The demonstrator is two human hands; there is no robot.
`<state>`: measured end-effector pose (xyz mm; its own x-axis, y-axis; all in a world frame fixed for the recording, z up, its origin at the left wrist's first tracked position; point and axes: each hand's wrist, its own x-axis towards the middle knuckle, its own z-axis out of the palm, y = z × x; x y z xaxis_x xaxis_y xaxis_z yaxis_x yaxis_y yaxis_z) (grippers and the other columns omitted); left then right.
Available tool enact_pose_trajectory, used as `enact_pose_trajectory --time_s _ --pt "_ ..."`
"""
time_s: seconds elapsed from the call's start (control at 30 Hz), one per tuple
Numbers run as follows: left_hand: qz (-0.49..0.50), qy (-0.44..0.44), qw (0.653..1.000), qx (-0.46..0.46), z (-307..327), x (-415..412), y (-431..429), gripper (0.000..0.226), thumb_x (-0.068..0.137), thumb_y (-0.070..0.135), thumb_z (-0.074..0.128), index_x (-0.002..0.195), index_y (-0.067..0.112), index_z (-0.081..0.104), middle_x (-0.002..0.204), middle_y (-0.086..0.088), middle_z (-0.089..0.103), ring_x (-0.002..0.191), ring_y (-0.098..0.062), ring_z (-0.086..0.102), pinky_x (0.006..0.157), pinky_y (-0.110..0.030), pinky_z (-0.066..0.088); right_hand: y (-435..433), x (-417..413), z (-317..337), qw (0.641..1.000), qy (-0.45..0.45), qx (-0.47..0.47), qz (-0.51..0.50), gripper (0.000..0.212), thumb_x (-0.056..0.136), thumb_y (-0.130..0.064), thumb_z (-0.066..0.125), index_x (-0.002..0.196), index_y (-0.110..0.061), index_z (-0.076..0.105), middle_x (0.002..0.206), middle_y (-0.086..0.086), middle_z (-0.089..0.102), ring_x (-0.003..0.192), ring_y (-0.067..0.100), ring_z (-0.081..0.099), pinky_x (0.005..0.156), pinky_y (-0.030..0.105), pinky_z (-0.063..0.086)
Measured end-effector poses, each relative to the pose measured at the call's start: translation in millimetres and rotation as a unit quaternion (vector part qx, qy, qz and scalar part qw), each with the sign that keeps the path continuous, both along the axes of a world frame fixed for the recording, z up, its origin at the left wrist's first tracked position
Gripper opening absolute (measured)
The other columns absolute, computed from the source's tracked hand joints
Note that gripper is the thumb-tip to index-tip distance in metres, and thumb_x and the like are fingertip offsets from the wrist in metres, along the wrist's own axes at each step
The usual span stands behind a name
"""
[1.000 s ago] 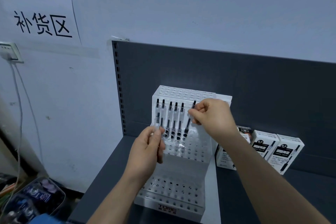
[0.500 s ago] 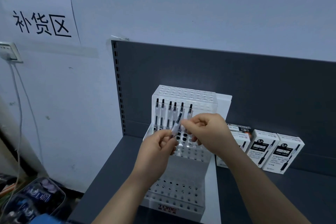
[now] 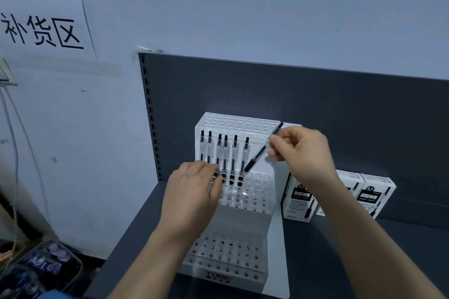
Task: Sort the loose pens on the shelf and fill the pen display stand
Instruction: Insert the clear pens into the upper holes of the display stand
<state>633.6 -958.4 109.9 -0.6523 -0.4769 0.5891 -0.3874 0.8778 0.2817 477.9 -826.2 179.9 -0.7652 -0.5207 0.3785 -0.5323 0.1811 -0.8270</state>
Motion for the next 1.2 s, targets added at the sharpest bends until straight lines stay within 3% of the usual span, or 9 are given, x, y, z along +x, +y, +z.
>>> enact_pose_trajectory --time_s 0.2,0.43,0.73,0.83,0.9,1.07,1.2 --pt "0.007 0.000 1.000 0.001 -3.3 2.3 -1.5 0.015 0.085 0.025 0.069 0.098 0.018 0.072 0.094 0.004 0.071 0.085 -0.021 0.064 0.073 -0.035 0.051 -4.1 -2.2 8.4 0.995 0.080 0.051 -0.007 0.017 0.091 -0.014 0.063 0.075 -0.008 0.067 0.065 0.002 0.069 0.062 0.007 0.070 0.074 0.035 0.059" --pt "0.000 -0.004 1.000 0.010 -3.9 3.5 0.3 0.014 0.088 0.025 0.065 0.098 0.019 0.072 0.095 0.004 0.071 0.087 -0.021 0.064 0.074 -0.035 0.049 -25.3 -0.9 -20.3 0.974 0.132 0.183 0.004 0.024 0.091 -0.021 0.059 0.069 -0.012 0.064 0.065 0.001 0.069 0.067 0.019 0.066 0.076 0.040 0.055" --pt "-0.037 -0.003 0.999 0.024 -4.0 4.5 4.9 0.020 0.090 0.028 0.060 0.104 0.018 0.071 0.101 0.004 0.070 0.091 -0.021 0.063 0.078 -0.035 0.048 -22.6 4.2 -28.4 0.977 0.112 0.182 -0.018 0.021 0.090 -0.021 0.060 0.080 -0.005 0.068 0.072 0.008 0.070 0.074 0.025 0.065 0.077 0.041 0.054" --pt "-0.059 0.000 0.998 0.023 -4.5 2.7 9.2 0.019 0.090 0.028 0.060 0.101 0.018 0.071 0.096 0.005 0.071 0.087 -0.019 0.063 0.075 -0.033 0.048 -5.7 11.8 -41.5 0.972 0.150 0.176 -0.048 0.027 0.090 -0.022 0.057 0.077 0.001 0.061 0.070 0.018 0.063 0.065 0.028 0.058 0.067 0.044 0.052" --pt "-0.079 0.003 0.997 0.020 -4.6 -0.4 13.4 0.022 0.088 0.029 0.055 0.097 0.017 0.071 0.092 0.004 0.071 0.083 -0.018 0.064 0.073 -0.033 0.050 12.3 18.2 -51.7 0.964 0.179 0.184 -0.073 0.026 0.092 -0.026 0.055 0.079 -0.003 0.060 0.070 0.011 0.062 0.068 0.026 0.058 0.065 0.042 0.050" --pt "-0.146 0.006 0.989 0.006 -10.0 -20.4 42.5 0.031 0.088 0.031 0.049 0.098 0.012 0.072 0.091 -0.001 0.071 0.081 -0.021 0.064 0.074 -0.036 0.053 73.4 30.9 -66.9 0.950 0.156 0.232 -0.139 0.026 0.096 -0.033 0.051 0.109 -0.014 0.064 0.101 0.000 0.068 0.093 0.022 0.062 0.073 0.035 0.048" --pt "-0.188 -0.017 0.982 0.006 -16.3 -39.4 86.1 0.033 0.088 0.034 0.046 0.097 0.015 0.071 0.092 0.000 0.071 0.082 -0.021 0.064 0.073 -0.035 0.051 130.6 30.4 -81.5 0.942 0.145 0.244 -0.179 0.014 0.094 -0.031 0.052 0.098 -0.021 0.061 0.089 -0.008 0.064 0.084 0.017 0.060 0.066 0.032 0.049"
